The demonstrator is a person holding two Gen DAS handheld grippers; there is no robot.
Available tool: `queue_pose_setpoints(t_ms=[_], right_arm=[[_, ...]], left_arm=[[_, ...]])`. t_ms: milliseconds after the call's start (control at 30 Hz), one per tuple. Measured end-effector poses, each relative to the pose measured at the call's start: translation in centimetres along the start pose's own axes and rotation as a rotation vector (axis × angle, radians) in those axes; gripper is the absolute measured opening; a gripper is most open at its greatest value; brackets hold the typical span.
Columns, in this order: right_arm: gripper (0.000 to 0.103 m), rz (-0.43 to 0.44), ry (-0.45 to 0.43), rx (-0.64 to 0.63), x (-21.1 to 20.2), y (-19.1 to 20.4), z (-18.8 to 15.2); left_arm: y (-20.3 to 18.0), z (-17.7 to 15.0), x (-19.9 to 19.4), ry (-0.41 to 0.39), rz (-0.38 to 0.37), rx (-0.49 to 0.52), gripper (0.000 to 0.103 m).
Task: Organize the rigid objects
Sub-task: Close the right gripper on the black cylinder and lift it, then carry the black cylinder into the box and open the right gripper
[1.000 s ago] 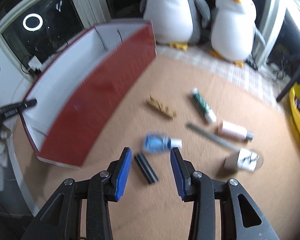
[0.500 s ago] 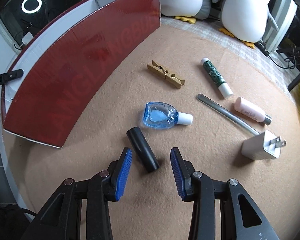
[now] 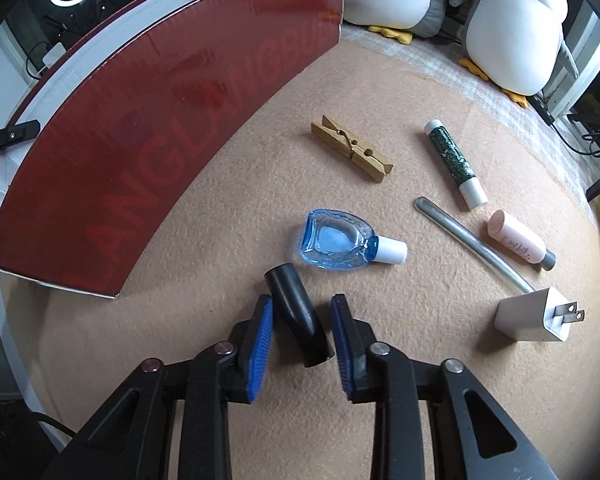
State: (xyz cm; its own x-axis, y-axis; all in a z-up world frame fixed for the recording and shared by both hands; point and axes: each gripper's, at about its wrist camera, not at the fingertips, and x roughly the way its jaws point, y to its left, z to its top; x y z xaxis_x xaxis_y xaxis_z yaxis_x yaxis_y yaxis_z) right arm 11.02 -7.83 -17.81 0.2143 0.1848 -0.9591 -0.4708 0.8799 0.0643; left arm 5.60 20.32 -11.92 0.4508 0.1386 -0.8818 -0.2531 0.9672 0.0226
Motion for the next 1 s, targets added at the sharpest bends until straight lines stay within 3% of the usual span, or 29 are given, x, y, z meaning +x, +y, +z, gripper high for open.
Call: queue_pose_setpoints(t_ms=[100,400,700,1000], right_arm=[[0.015,-0.002,0.002,0.001,0.0,0.0,0.0],[0.015,-0.008,-0.014,0.030,-1.0,0.4,-0.8],[0.015,0.007,-0.116,0.032,-5.6,1.3,0.5],[0.015,0.066,-0.215,-0.040,-10.0,5.2,3.5]], left_arm=[[0.0,0.0,0.0,0.000,0.000,0.000,0.013],[-0.4,0.2,0.3,0.003,-0.009,0.001,0.013],[-0.2,0.7,0.7,0.000,-0.020,0.004,0.013],[0.0,1.0,1.0,-0.003,-0.036,0.003,0.011]])
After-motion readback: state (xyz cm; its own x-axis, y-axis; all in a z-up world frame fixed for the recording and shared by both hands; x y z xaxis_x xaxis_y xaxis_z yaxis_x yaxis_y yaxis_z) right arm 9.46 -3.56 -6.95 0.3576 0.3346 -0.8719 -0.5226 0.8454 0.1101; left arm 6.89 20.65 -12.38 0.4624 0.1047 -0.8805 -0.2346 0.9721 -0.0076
